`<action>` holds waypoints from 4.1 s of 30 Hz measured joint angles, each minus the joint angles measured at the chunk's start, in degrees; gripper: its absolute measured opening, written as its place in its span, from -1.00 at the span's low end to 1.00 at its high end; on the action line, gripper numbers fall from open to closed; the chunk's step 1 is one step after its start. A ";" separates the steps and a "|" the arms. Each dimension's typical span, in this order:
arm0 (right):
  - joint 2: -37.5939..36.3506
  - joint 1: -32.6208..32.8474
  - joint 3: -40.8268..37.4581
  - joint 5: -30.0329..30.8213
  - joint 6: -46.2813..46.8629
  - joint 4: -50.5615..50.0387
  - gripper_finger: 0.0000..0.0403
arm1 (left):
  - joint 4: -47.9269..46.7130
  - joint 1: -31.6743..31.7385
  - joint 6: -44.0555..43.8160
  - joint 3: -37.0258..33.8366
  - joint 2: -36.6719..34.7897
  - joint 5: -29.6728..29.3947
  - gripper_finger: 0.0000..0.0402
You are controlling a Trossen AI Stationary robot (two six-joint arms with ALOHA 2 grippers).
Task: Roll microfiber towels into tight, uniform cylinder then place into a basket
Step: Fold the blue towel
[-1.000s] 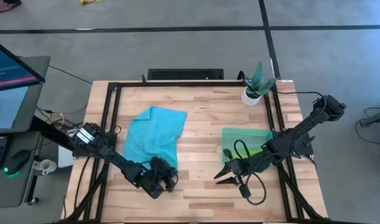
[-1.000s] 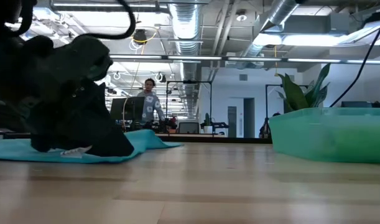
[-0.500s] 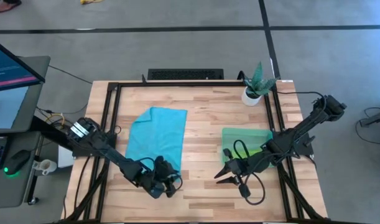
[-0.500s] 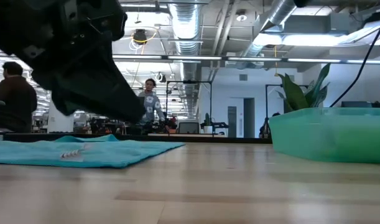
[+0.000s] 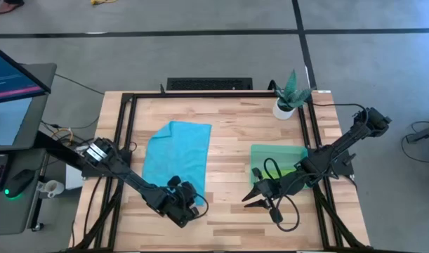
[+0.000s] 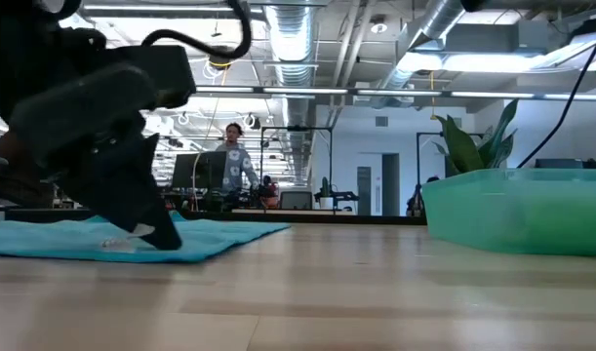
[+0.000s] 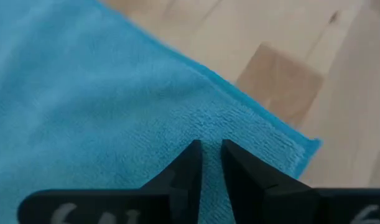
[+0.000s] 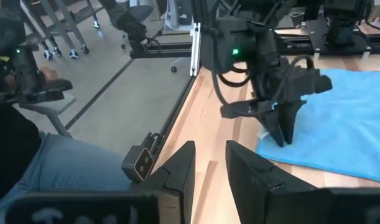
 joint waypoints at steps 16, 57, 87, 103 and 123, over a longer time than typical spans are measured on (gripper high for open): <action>0.00 0.00 0.00 0.00 0.35 -0.42 -0.45 | 19.26 2.01 13.86 -0.11 2.23 5.96 -0.99; 0.09 0.22 0.00 0.02 0.46 -0.76 -0.45 | 1.39 6.35 20.93 15.96 3.59 7.58 -0.96; 2.45 0.18 -0.03 0.00 0.44 1.46 -0.45 | -17.75 -1.88 10.94 15.98 -6.71 13.23 -0.36; 16.00 0.98 11.11 -5.73 -12.95 15.87 -0.45 | -19.84 -15.43 26.22 30.06 -8.21 -0.13 -0.56; 25.49 2.25 20.61 -5.97 -19.41 -3.71 0.10 | -29.99 -16.83 28.18 32.37 1.23 -9.08 -0.76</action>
